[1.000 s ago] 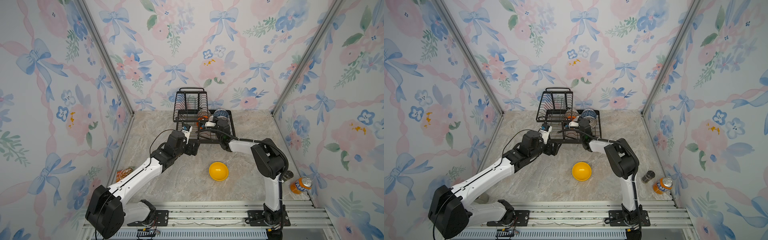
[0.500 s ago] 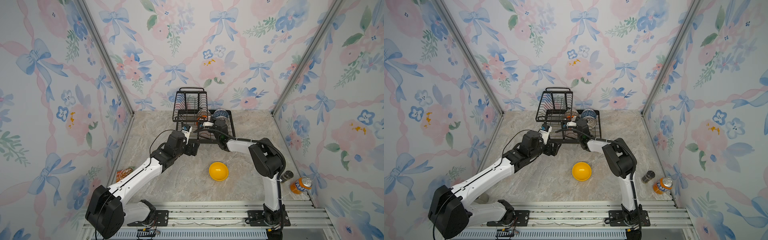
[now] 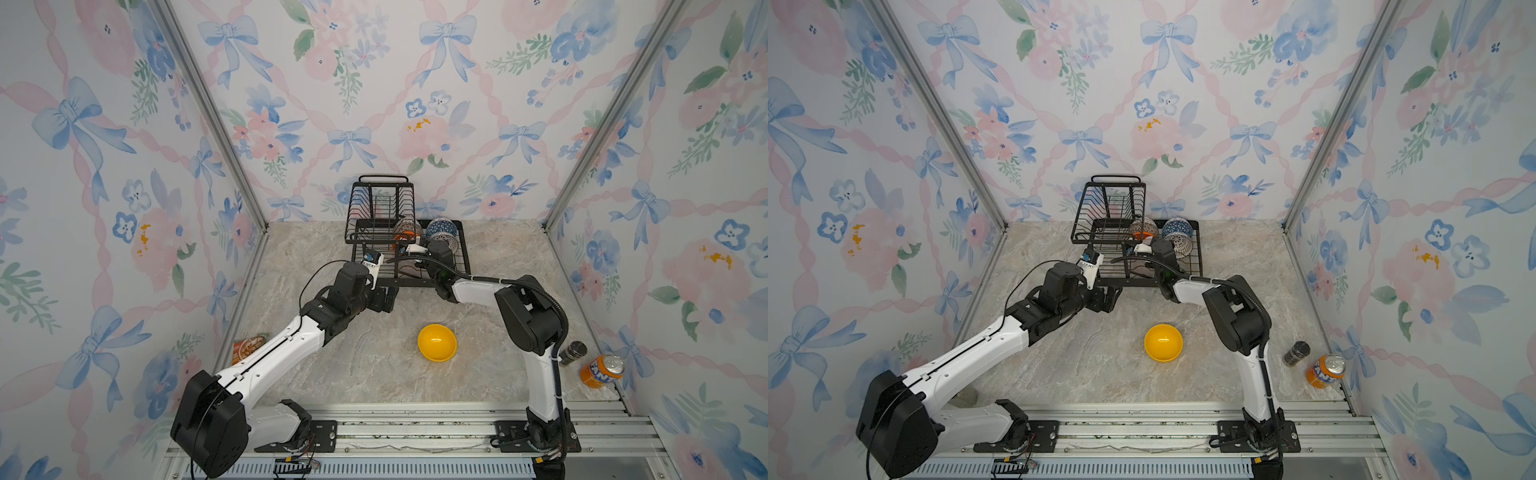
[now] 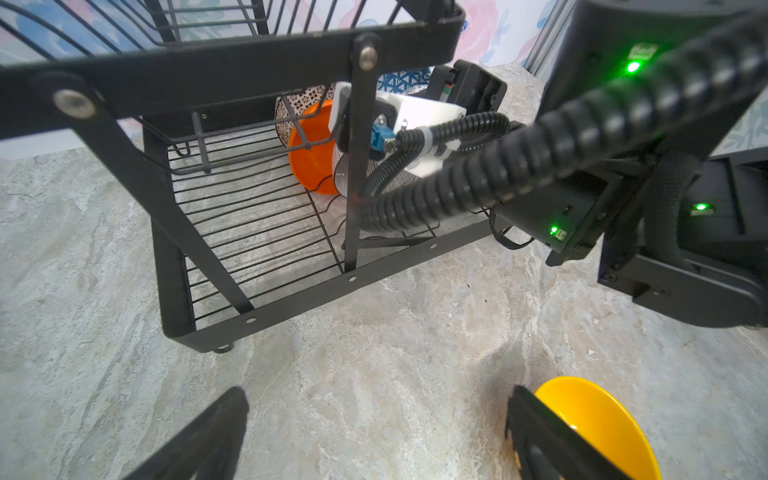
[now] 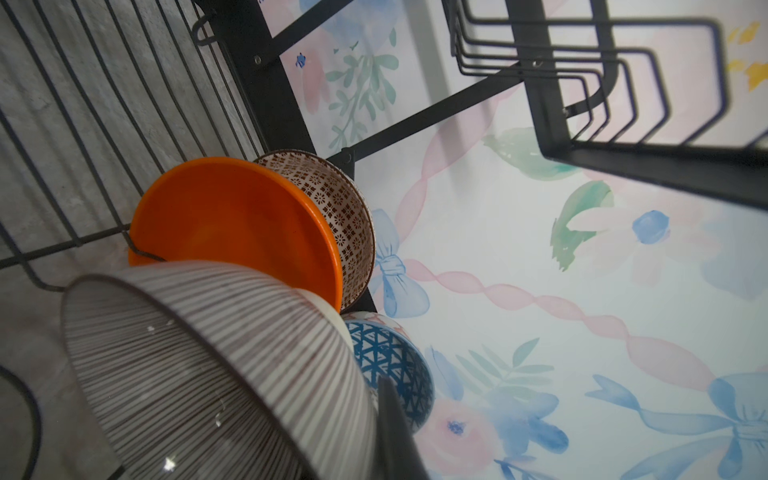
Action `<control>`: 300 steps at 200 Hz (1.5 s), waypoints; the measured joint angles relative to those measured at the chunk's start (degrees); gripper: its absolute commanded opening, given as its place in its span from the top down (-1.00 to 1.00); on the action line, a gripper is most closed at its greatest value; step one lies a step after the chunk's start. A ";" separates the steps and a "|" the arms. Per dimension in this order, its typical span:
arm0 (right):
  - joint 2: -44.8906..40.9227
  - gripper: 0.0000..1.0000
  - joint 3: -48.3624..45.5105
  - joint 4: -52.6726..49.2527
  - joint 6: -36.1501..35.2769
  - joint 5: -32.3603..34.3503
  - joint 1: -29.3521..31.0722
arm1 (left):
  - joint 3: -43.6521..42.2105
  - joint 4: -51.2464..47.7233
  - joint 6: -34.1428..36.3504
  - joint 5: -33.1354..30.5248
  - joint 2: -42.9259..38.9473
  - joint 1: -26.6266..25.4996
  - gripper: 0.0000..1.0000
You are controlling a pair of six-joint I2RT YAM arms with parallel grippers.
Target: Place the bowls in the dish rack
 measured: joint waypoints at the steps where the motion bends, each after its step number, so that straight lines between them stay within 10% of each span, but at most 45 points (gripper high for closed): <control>1: 0.00 1.00 0.00 0.00 0.07 0.02 0.00 | 0.00 -0.02 0.00 0.00 0.00 0.00 -0.96; 300: 2.73 1.00 0.98 -2.16 11.04 -8.41 -0.55 | 0.00 -0.39 -0.02 0.00 0.00 0.00 -0.96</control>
